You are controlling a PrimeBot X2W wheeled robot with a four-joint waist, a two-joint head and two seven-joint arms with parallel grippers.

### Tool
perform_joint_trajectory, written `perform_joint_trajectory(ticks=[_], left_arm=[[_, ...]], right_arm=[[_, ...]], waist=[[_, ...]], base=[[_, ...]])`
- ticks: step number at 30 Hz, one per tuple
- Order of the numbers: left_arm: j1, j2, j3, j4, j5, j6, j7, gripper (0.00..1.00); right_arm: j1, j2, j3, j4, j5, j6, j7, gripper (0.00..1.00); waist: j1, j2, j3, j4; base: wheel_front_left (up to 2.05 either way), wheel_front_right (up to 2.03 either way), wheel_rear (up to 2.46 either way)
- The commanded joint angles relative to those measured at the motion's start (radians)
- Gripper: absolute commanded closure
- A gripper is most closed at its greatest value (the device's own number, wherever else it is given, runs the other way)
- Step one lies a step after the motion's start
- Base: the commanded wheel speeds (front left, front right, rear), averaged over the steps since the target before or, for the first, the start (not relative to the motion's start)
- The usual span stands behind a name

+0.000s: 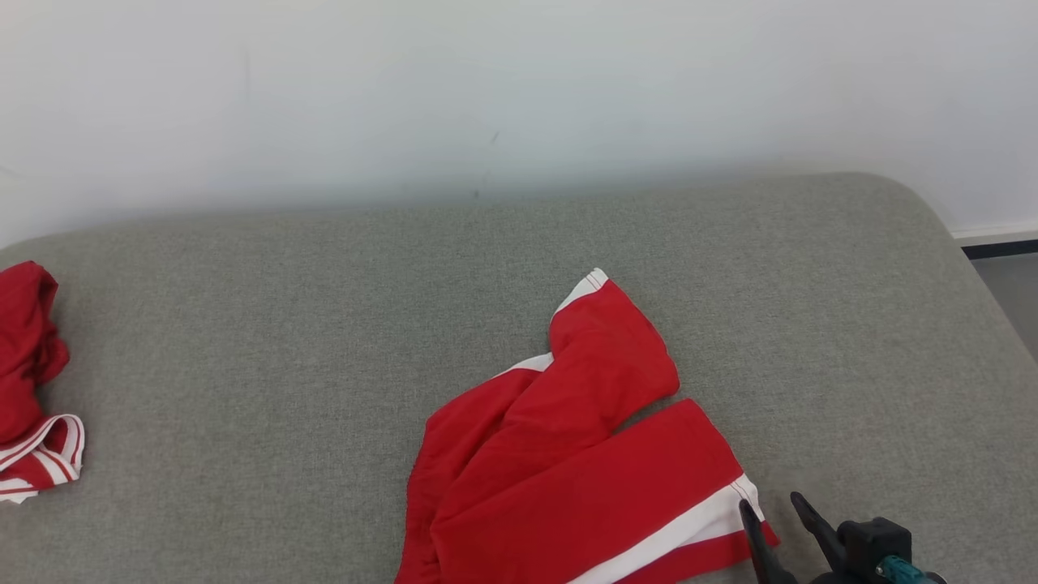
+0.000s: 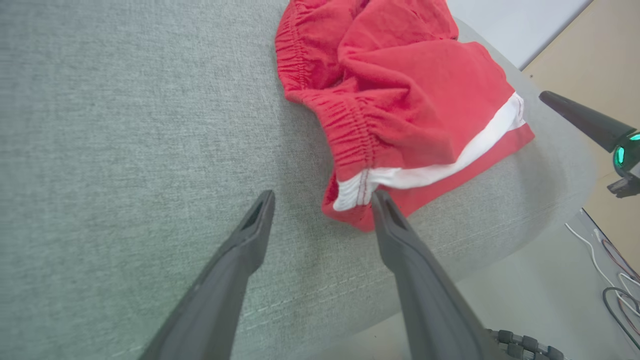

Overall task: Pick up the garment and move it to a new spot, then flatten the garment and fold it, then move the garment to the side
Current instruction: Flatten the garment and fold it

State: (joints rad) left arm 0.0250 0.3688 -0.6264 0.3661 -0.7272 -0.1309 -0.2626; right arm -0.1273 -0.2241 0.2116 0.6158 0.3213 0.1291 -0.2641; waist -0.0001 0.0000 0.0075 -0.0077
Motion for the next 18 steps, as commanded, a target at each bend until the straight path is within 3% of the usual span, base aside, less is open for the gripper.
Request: perform_joint_trajectory(ticks=[1,18], left_arm=[[0.009,0.003,0.002,-0.004,-0.002,0.001,-0.003,0.00],[-0.061,0.027,-0.052,0.001,-0.057,0.001,-0.003,0.00]], right_arm=[[0.008,-0.006,-0.005,0.004,-0.002,0.003,0.000,0.00],[-0.101,-0.036,0.059,0.132,0.024,0.003,0.000,0.00]], waist=[[0.0001,0.0000,0.001,0.004],[0.0001,0.0000,0.017,0.016]], base=[[0.00,0.00,0.00],[0.00,0.00,0.00]])
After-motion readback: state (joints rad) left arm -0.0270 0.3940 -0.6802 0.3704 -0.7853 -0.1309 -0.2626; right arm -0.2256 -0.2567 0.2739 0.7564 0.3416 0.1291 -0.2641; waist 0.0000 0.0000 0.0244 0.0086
